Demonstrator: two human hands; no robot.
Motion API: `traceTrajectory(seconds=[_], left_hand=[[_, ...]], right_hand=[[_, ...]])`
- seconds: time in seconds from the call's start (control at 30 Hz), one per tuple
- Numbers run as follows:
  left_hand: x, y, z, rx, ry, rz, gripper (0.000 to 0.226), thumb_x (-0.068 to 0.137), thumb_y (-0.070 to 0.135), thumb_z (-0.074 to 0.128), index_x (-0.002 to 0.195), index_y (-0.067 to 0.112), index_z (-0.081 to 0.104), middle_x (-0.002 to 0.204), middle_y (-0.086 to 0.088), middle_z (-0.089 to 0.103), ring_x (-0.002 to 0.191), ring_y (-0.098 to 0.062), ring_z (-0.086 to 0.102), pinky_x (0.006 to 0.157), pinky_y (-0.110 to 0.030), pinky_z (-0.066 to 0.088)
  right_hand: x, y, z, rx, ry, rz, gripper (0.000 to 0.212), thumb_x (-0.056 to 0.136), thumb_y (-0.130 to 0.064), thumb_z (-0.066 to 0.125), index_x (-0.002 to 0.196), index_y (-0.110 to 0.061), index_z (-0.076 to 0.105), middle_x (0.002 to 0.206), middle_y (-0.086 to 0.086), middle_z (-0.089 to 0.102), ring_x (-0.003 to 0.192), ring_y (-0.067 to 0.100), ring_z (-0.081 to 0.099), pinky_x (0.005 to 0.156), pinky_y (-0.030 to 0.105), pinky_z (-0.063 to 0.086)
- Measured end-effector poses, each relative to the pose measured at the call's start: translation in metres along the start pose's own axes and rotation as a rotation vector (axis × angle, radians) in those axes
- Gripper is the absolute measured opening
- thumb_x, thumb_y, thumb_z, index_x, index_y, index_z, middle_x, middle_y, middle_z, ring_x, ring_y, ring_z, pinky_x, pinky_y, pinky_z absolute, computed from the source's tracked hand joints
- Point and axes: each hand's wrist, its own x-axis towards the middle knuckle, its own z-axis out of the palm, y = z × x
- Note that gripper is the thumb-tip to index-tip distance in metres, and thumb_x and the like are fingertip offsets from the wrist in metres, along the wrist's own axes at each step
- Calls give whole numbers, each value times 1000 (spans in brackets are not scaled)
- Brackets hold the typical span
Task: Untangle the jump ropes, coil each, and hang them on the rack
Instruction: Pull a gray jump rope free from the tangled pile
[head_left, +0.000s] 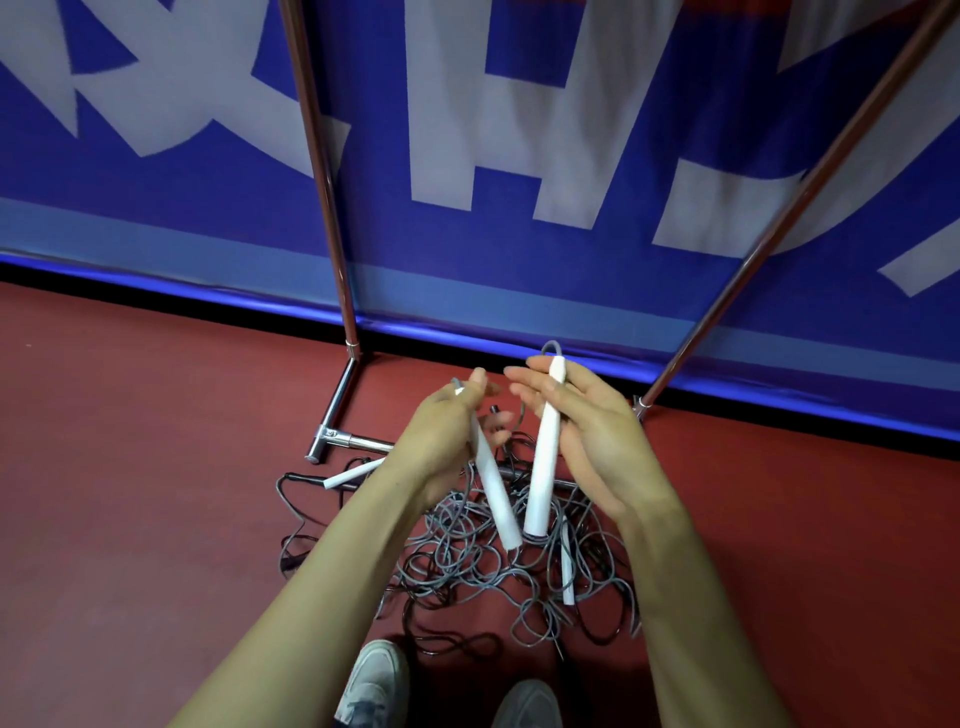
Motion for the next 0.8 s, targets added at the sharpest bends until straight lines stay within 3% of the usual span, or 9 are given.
traceTrajectory(seconds=[0.07,0.2,0.3,0.43,0.47,0.53,0.6,0.73,0.8], left_hand=[[-4,1,4,29,-87,-23,28,104,27,41,102,6,59,88,-2,62,60,-10,63,60,-20,53],[-7,2,9,3,-136,48,26,103,23,43,104,5,61,75,0,63,54,-5,55,51,-16,42],[-7,1,8,-3,-166,97,20,99,16,50,98,0,63,84,-12,70,73,-16,64,60,-19,51],[-5,0,4,-39,-83,109,16,96,15,55,86,6,64,65,0,60,57,-8,55,51,-15,44],[-3,2,2,-79,-69,113,17,97,18,55,87,7,64,67,1,57,57,-8,52,52,-16,44],[1,7,-2,-223,-49,122,19,98,19,52,87,9,63,75,-1,54,60,-8,48,51,-17,43],[5,13,-8,-342,-39,136,19,98,20,49,88,10,62,88,-2,58,68,-9,48,56,-17,44],[5,13,-13,-306,-81,118,24,99,24,47,94,9,65,105,-6,60,86,-13,51,78,-25,43],[4,11,-13,-273,-87,109,25,99,24,48,99,7,66,109,-8,57,87,-15,50,79,-27,44]], right_hand=[[0,1,2,-38,-19,9,22,97,-3,47,113,-8,61,100,6,72,100,13,68,87,23,52],[-1,11,4,-364,-48,-44,30,94,-3,56,112,-25,66,100,-8,74,99,8,66,84,22,53],[0,15,8,-473,24,-110,31,87,-3,67,103,-30,65,92,0,72,89,19,68,78,31,56],[0,19,8,-619,113,-96,33,78,-20,79,94,-25,51,88,0,66,80,13,63,72,23,52],[1,20,5,-662,91,-59,34,78,-28,79,96,-27,50,90,0,66,82,13,63,74,24,52],[2,21,-2,-747,-4,15,28,80,-42,74,96,-28,54,92,3,68,85,20,66,82,40,55],[0,21,-5,-746,-137,73,16,90,-33,65,97,-20,61,92,9,71,83,27,67,83,49,53],[-3,19,-1,-584,-290,178,15,99,-18,52,105,-4,51,94,16,71,83,32,71,77,48,54],[-5,18,2,-590,-347,207,16,99,-20,52,111,-9,50,93,13,70,74,26,69,69,43,54]])
